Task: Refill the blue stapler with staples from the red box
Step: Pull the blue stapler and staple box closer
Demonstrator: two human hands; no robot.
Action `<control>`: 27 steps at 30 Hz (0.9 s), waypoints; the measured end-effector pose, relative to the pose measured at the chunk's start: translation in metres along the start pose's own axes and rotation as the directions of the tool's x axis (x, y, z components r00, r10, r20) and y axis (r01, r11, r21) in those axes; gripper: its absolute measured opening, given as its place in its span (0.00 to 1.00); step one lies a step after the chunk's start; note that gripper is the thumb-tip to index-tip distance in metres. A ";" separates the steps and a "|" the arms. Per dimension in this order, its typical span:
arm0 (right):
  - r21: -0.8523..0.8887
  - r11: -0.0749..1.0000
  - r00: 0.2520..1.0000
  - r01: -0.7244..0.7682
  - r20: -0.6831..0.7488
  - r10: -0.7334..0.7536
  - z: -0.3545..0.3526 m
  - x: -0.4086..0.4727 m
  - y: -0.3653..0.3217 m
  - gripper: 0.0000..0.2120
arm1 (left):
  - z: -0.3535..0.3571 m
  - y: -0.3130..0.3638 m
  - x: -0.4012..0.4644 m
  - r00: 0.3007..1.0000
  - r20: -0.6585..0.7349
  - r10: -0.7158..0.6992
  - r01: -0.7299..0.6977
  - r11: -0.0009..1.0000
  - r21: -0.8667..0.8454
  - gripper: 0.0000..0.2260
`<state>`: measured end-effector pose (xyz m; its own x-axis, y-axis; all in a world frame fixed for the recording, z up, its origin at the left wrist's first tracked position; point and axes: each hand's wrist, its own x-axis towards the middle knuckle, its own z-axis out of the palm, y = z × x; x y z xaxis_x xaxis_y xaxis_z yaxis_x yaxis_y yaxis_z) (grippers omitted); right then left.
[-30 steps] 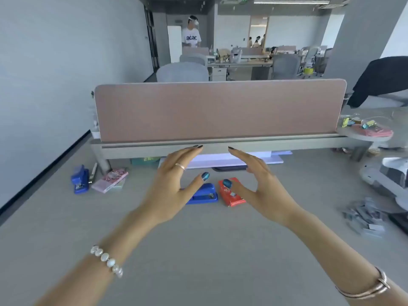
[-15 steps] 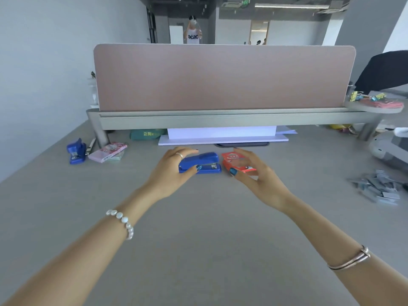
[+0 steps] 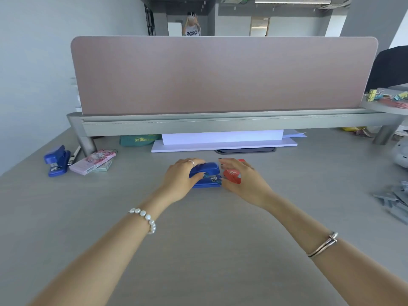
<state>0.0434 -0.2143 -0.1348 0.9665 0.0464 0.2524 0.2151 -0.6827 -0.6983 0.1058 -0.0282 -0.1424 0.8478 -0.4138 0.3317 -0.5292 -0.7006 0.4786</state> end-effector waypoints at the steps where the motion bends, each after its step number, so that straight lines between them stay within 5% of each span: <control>1: -0.011 1.000 1.000 0.002 0.007 -0.002 0.001 0.000 0.000 0.23 | 0.000 -0.001 -0.001 1.000 0.003 0.007 -0.007 1.000 -0.014 0.13; 10: -0.126 0.990 0.992 0.064 0.118 -0.049 0.006 -0.036 -0.013 0.24 | -0.010 0.025 -0.057 0.997 0.047 0.055 -0.048 0.990 -0.133 0.12; 19: -0.007 1.000 0.980 -0.005 0.199 0.006 0.000 -0.120 -0.031 0.26 | -0.023 0.065 -0.144 0.993 0.099 0.064 -0.035 0.962 -0.270 0.12; 27: 0.044 0.999 0.985 0.000 0.172 -0.008 -0.003 -0.148 -0.042 0.23 | -0.023 0.083 -0.166 0.993 0.073 0.090 -0.079 0.987 -0.142 0.16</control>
<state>-0.1087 -0.1941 -0.1408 0.9744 0.1764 0.1393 0.2216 -0.6497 -0.7272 -0.0799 -0.0045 -0.1386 0.7971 -0.5163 0.3132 -0.5939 -0.5761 0.5616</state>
